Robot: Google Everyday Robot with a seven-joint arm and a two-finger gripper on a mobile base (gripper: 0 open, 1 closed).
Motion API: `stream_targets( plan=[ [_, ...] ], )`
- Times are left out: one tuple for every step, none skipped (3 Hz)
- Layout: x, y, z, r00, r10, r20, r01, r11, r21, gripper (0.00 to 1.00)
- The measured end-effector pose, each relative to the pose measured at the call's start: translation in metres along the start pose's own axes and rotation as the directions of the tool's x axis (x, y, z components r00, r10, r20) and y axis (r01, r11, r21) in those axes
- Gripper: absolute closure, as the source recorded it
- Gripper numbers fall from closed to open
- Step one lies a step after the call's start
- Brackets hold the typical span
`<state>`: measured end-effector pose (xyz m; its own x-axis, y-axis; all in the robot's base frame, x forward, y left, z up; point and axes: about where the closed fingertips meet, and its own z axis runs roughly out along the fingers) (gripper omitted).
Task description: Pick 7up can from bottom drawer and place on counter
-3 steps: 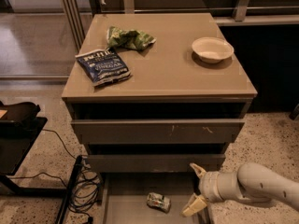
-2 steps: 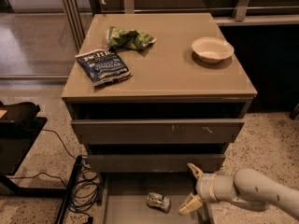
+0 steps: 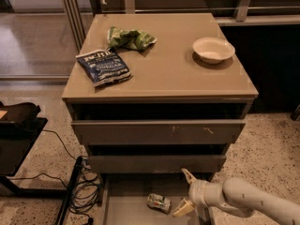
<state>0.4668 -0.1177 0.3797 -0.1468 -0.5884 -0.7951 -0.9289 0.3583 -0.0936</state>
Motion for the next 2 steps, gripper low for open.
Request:
stream_targets(
  plan=[
    [0.0314,0.0037,0.0375,0.999,0.0,-0.034,-0.002,0.9994,-0.033,0.0],
    [0.0302,0.0057,0.0387,0.999,0.002,-0.038,-0.003,0.9992,-0.04,0.0]
  ],
)
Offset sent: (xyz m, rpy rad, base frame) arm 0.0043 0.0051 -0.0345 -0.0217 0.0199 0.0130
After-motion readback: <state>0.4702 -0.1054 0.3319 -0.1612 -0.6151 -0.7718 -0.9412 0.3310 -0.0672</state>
